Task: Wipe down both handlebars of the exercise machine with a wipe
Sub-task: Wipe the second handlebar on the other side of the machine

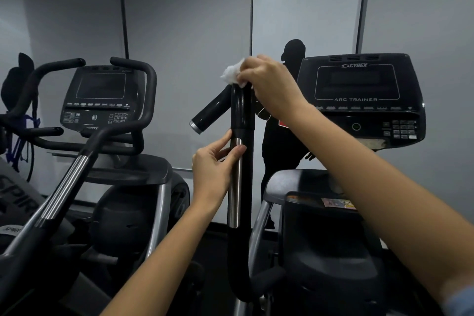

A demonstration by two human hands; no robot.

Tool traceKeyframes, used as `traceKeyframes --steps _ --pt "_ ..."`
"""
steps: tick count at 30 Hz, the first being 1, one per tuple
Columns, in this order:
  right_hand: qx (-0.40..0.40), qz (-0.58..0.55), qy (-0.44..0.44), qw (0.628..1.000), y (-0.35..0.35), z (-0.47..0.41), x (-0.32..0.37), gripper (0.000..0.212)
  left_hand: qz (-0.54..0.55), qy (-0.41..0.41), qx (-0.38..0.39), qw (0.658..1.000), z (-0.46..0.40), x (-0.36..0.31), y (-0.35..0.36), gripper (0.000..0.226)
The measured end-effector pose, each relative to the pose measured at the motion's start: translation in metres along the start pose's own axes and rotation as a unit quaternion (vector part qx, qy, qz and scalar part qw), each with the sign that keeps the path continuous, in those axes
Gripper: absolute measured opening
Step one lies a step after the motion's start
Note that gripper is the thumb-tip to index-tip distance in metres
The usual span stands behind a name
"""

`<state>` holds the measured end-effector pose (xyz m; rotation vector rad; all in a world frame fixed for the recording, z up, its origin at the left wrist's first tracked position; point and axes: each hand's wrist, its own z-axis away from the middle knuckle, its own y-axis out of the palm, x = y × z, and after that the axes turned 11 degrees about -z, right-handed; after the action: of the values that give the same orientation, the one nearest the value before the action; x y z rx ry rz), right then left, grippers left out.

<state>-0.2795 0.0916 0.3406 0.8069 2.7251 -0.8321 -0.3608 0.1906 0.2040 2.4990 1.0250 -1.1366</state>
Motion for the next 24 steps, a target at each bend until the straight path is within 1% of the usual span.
traceKeyframes --steps 5,7,9,11,13,15,17,19,20,22,24 --pt "-0.008 -0.055 0.119 0.991 0.009 -0.042 -0.024 0.029 -0.011 0.006 0.001 1.0 0.002 -0.002 0.0 0.06" --pt "0.009 -0.062 0.167 0.984 0.011 -0.05 -0.031 0.033 -0.008 0.01 0.003 1.0 0.003 -0.002 -0.001 0.06" --pt "0.02 -0.093 0.205 0.974 0.01 -0.053 -0.033 0.031 -0.008 0.017 0.003 1.0 0.003 -0.002 -0.002 0.059" --pt "-0.002 -0.134 0.227 0.965 0.007 -0.051 -0.034 0.025 -0.007 0.015 0.007 1.0 0.003 -0.001 -0.002 0.059" --pt "-0.066 -0.174 0.237 0.954 0.004 -0.041 -0.031 0.019 -0.003 0.005 0.014 1.0 0.001 -0.001 -0.004 0.055" --pt "-0.137 -0.25 0.248 0.926 -0.001 -0.028 -0.026 0.015 -0.006 0.0 0.016 1.0 -0.003 -0.002 -0.007 0.05" --pt "-0.159 -0.368 0.276 0.874 -0.01 -0.016 -0.019 0.016 -0.032 0.009 0.002 0.999 -0.008 -0.007 -0.011 0.05" --pt "-0.142 -0.46 0.311 0.82 -0.021 -0.009 -0.012 0.022 -0.027 0.027 -0.02 0.999 -0.013 -0.018 -0.014 0.047" --pt "-0.128 -0.487 0.323 0.801 -0.026 -0.007 -0.01 0.027 -0.009 0.035 -0.027 0.999 -0.018 -0.025 -0.016 0.044" --pt "-0.083 -0.538 0.33 0.771 -0.033 -0.006 -0.005 0.038 0.013 0.05 -0.028 0.998 -0.028 -0.04 -0.019 0.043" --pt "-0.026 -0.57 0.331 0.752 -0.036 -0.005 0.001 0.039 0.057 0.062 0.004 0.996 -0.038 -0.054 -0.021 0.05"
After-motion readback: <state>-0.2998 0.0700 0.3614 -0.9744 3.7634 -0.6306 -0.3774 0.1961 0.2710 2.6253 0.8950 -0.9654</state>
